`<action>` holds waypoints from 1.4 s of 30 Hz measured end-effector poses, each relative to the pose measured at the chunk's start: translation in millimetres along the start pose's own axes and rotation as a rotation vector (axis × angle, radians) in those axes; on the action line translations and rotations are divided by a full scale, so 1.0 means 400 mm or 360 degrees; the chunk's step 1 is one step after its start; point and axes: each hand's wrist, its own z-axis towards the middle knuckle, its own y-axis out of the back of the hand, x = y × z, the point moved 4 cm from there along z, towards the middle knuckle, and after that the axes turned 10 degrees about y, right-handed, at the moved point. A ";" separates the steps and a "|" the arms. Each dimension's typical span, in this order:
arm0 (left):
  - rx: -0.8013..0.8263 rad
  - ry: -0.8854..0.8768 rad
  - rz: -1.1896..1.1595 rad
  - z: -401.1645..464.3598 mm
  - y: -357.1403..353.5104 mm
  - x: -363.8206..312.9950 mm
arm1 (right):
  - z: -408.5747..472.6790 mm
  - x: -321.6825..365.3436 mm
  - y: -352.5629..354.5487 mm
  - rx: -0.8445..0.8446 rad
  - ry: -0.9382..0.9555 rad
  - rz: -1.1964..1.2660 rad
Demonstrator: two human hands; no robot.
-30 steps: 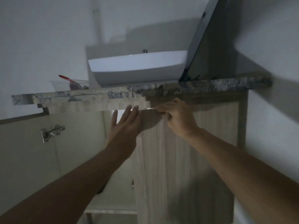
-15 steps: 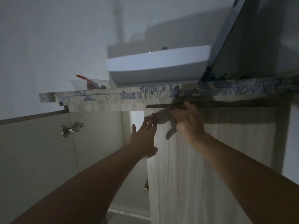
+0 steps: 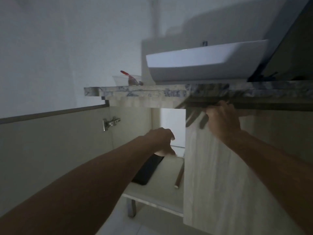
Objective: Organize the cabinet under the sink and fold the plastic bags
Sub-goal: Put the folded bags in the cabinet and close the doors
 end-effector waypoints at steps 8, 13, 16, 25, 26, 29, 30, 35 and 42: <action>-0.0170 0.0482 0.0165 -0.162 0.108 0.422 | 0.153 0.445 -0.047 0.0143 0.0441 0.0686; -0.0454 0.0763 0.0465 -0.278 0.193 0.648 | 0.255 0.742 -0.040 0.0355 0.0638 0.1196; -0.0597 0.0959 0.0651 -0.329 0.230 0.772 | 0.290 0.889 -0.038 0.0508 0.0761 0.1250; -0.0930 0.1180 0.0063 -0.424 0.247 0.957 | 0.343 1.121 -0.024 0.0479 0.1068 0.1172; -0.0955 0.1162 -0.0006 -0.428 0.249 0.959 | 0.340 1.125 -0.027 0.0463 0.1075 0.1156; -0.1028 0.1209 -0.0337 -0.438 0.270 0.947 | 0.329 1.103 -0.029 0.0430 0.1042 0.1224; -0.1071 0.1227 -0.0612 -0.444 0.277 0.945 | 0.325 1.088 -0.028 0.0439 0.1029 0.1265; -0.0456 0.1059 -0.1954 -0.465 0.261 0.883 | 0.293 0.990 0.000 0.0483 0.0936 0.1442; 0.0048 0.0845 -0.2017 -0.404 0.183 0.709 | 0.222 0.805 0.062 0.0544 0.0818 0.1691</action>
